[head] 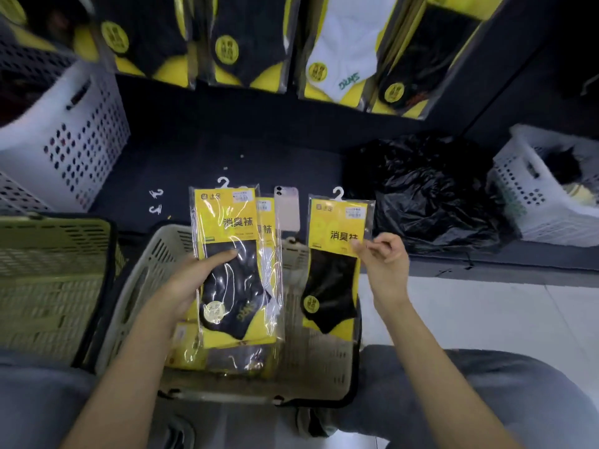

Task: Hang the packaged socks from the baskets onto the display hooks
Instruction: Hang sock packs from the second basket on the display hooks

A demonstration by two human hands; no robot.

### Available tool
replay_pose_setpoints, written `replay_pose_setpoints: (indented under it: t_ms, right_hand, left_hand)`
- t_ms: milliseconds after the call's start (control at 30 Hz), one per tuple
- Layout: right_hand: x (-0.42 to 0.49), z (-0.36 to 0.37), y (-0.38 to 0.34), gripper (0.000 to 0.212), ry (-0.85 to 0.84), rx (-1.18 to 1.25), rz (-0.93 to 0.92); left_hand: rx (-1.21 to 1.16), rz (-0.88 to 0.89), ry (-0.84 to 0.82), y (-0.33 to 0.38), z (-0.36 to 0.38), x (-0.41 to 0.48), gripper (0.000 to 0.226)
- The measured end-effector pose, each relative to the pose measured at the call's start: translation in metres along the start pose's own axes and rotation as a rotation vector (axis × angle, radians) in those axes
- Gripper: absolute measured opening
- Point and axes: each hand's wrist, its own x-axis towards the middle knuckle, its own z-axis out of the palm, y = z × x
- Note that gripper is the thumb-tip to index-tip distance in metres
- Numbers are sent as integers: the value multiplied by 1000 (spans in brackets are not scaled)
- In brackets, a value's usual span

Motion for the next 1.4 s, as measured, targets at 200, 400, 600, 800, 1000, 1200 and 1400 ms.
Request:
replay_pose_setpoints:
  t_ms: [200,400,600,800,1000,1200,1400]
  right_hand:
    - [33,-13,-95,19,43,174,-91]
    - [58,-25,-171,26,4,255,-214]
    - [94,-33,-214,37,94,313,-255]
    - [138,-27,-245,26,90,272,-237]
    - [167,-18,-251,27,-8,232,-289]
    - [205,-2,-252,14,127,172,-288]
    - [235,19,-261,25,325,66,-215]
  left_hand:
    - [-10,365,8,118,18,-51,71]
    - [8,596,3,208,57,-97,57]
    - [69,732,9,264,81,-119,51]
    - [44,824,32,296,88,-120,36]
    - [31,860,57,313,90,-111,17]
    - [47,882,25,324,93,-100,32]
    - [55,875,9,327,101,-92,18]
